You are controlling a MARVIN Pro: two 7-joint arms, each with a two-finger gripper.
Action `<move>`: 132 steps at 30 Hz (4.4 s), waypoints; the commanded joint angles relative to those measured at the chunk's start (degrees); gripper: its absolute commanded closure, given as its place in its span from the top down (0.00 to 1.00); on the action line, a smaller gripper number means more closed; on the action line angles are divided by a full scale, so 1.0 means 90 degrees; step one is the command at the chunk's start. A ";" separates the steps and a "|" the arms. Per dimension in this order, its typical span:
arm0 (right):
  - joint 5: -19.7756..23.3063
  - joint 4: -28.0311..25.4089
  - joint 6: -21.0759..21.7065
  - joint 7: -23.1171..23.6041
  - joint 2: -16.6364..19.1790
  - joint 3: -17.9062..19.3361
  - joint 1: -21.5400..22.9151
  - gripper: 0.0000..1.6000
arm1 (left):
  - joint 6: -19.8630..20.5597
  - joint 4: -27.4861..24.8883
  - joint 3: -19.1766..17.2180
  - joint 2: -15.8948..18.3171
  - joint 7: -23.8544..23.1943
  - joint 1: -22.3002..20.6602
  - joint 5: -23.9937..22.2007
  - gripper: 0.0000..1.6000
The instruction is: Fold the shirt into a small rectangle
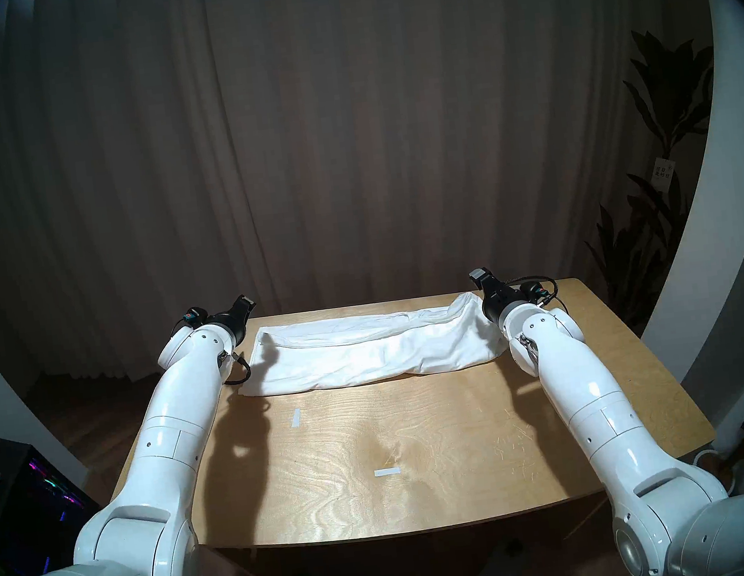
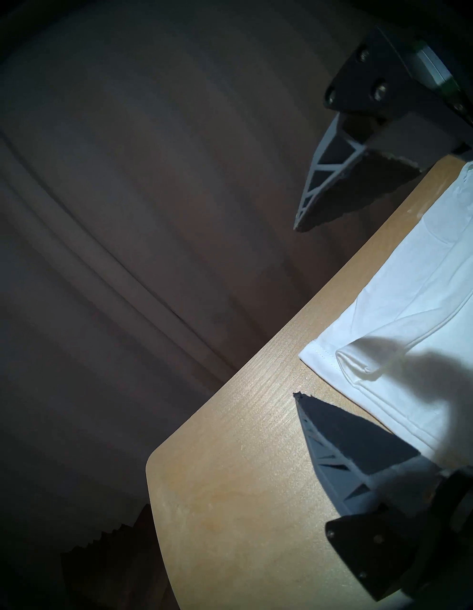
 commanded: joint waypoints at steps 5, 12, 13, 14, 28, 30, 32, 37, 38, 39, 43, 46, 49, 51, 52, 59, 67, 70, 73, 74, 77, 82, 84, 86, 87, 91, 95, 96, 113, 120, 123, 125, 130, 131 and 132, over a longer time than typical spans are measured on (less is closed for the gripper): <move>0.0283 -0.0893 -0.0013 0.0213 0.0173 0.0309 -0.0926 1.00 | -0.0072 -0.0604 -0.0079 -0.0033 -0.0406 0.0388 -0.0205 1.00; 0.0477 -0.1324 -0.0007 0.0206 0.0228 0.0508 -0.1549 1.00 | -0.0107 -0.0970 -0.0125 -0.0028 -0.0636 0.0686 -0.0339 1.00; 0.0477 -0.1324 -0.0007 0.0206 0.0228 0.0508 -0.1549 1.00 | -0.0107 -0.0970 -0.0125 -0.0028 -0.0636 0.0686 -0.0339 1.00; 0.0546 -0.1514 0.0000 0.0197 0.0231 0.0568 -0.1712 1.00 | -0.0126 -0.1113 -0.0148 -0.0026 -0.0714 0.0790 -0.0386 1.00; 0.0985 -0.2526 -0.0076 0.0057 0.0245 0.1117 -0.2710 1.00 | -0.0369 -0.2125 -0.0580 0.0043 -0.1095 0.1525 -0.0715 1.00; 0.1134 -0.2770 -0.0133 0.0015 0.0211 0.1322 -0.2935 1.00 | -0.0438 -0.2402 -0.0685 0.0017 -0.1217 0.1772 -0.0808 1.00; 0.1214 -0.2881 -0.0140 -0.0014 0.0182 0.1396 -0.3032 1.00 | -0.0469 -0.2519 -0.0726 0.0011 -0.1271 0.1877 -0.0838 1.00; 0.1641 -0.3355 -0.0105 -0.0398 -0.0112 0.1520 -0.3332 1.00 | -0.0670 -0.3018 -0.0935 -0.0057 -0.1672 0.2426 -0.1012 1.00; 0.1703 -0.3393 -0.0110 -0.0529 -0.0166 0.1503 -0.3317 1.00 | -0.0713 -0.3065 -0.0964 -0.0072 -0.1769 0.2507 -0.1036 1.00; 0.1731 -0.3353 -0.0104 -0.0615 -0.0199 0.1452 -0.3240 1.00 | -0.0741 -0.3172 -0.0991 -0.0084 -0.1805 0.2607 -0.1050 1.00; 0.1747 -0.3233 -0.0128 -0.0965 -0.0264 0.1291 -0.3007 1.00 | -0.0821 -0.3349 -0.1048 -0.0119 -0.1938 0.2825 -0.1079 1.00; 0.1733 -0.3084 -0.0196 -0.1319 -0.0305 0.1164 -0.2770 1.00 | -0.0625 -0.3742 -0.1171 -0.0182 -0.1479 0.3101 -0.1260 1.00; 0.1695 -0.2889 -0.0252 -0.1458 -0.0296 0.1104 -0.2578 1.00 | -0.0407 -0.3900 -0.1351 -0.0286 -0.1018 0.3164 -0.1572 1.00; 0.1660 -0.2805 -0.0267 -0.1419 -0.0271 0.1083 -0.2516 1.00 | -0.0330 -0.3866 -0.1398 -0.0288 -0.0914 0.3138 -0.1708 1.00; 0.1645 -0.2747 -0.0276 -0.1430 -0.0261 0.1073 -0.2465 1.00 | -0.0261 -0.3822 -0.1412 -0.0242 -0.0908 0.3117 -0.1745 1.00; 0.1570 -0.2261 -0.0348 -0.1297 -0.0209 0.1020 -0.2092 1.00 | 0.0238 -0.3708 -0.1335 0.0099 -0.1107 0.3086 -0.1804 1.00; 0.1428 -0.1731 -0.0421 -0.1157 -0.0227 0.0894 -0.1760 1.00 | 0.0390 -0.3647 -0.1318 0.0047 -0.1049 0.3060 -0.1882 1.00; 0.1351 -0.1453 -0.0479 -0.1172 -0.0257 0.0807 -0.1588 1.00 | 0.0410 -0.3628 -0.1286 0.0073 -0.0965 0.3051 -0.1816 1.00; 0.1304 -0.1263 -0.0502 -0.1154 -0.0270 0.0745 -0.1467 1.00 | 0.0276 -0.3656 -0.1195 0.0178 -0.0977 0.3073 -0.1501 1.00; 0.1304 -0.1263 -0.0502 -0.1154 -0.0270 0.0745 -0.1467 1.00 | 0.0276 -0.3656 -0.1195 0.0178 -0.0977 0.3073 -0.1501 1.00; 0.1262 -0.1140 -0.0500 -0.1159 -0.0273 0.0675 -0.1375 1.00 | 0.0022 -0.3837 -0.0966 0.0438 -0.1072 0.3175 -0.0798 1.00; 0.1192 -0.0905 -0.0520 -0.1160 -0.0301 0.0570 -0.1220 1.00 | -0.0351 -0.4073 -0.0729 0.0713 -0.1158 0.3320 0.0040 1.00; 0.1185 -0.0804 -0.0544 -0.1161 -0.0321 0.0561 -0.1151 1.00 | -0.0536 -0.4184 -0.0623 0.0836 -0.1194 0.3386 0.0465 1.00; 0.1168 -0.0717 -0.0555 -0.1159 -0.0330 0.0540 -0.1089 1.00 | -0.0652 -0.4296 -0.0533 0.0963 -0.1195 0.3425 0.0813 1.00; 0.1138 -0.0622 -0.0553 -0.1159 -0.0336 0.0496 -0.1024 1.00 | -0.0770 -0.4342 -0.0461 0.1062 -0.1198 0.3456 0.1112 1.00; 0.1098 -0.0429 -0.0547 -0.1148 -0.0362 0.0420 -0.0911 1.00 | -0.0970 -0.4399 -0.0318 0.1219 -0.1170 0.3514 0.1678 1.00; 0.1036 -0.0109 -0.0565 -0.1144 -0.0429 0.0303 -0.0701 1.00 | -0.1170 -0.4391 -0.0273 0.1169 -0.1081 0.3567 0.2053 1.00; 0.1047 -0.0063 -0.0568 -0.1192 -0.0444 0.0304 -0.0669 1.00 | -0.1196 -0.4388 -0.0273 0.1157 -0.1071 0.3573 0.2104 1.00; 0.1415 -0.1790 -0.0660 -0.2167 -0.0401 0.0747 -0.1978 1.00 | -0.1025 -0.4214 -0.0435 0.1044 -0.1143 0.3599 0.1830 1.00; 0.1099 -0.1209 -0.0904 -0.2307 -0.0381 0.0675 -0.1348 1.00 | -0.0965 -0.4226 -0.0475 0.1038 -0.1177 0.3590 0.1617 1.00; 0.1021 -0.0868 -0.0924 -0.2291 -0.0391 0.0617 -0.1025 1.00 | -0.0947 -0.4291 -0.0541 0.1035 -0.1151 0.3667 0.1535 1.00; 0.0986 -0.0709 -0.0938 -0.2323 -0.0415 0.0574 -0.0838 1.00 | -0.0936 -0.4327 -0.0583 0.1028 -0.1114 0.3717 0.1497 1.00; 0.0787 -0.0215 -0.0981 -0.2642 -0.0471 0.0367 -0.0368 1.00 | -0.0899 -0.4405 -0.0723 0.0989 -0.1024 0.3821 0.1359 1.00; 0.0762 -0.0189 -0.0985 -0.2714 -0.0484 0.0341 -0.0334 1.00 | -0.0896 -0.4413 -0.0747 0.0977 -0.1003 0.3830 0.1333 1.00; 0.0704 -0.0074 -0.0982 -0.2833 -0.0487 0.0283 -0.0237 1.00 | -0.0879 -0.4426 -0.0785 0.0960 -0.0991 0.3839 0.1274 1.00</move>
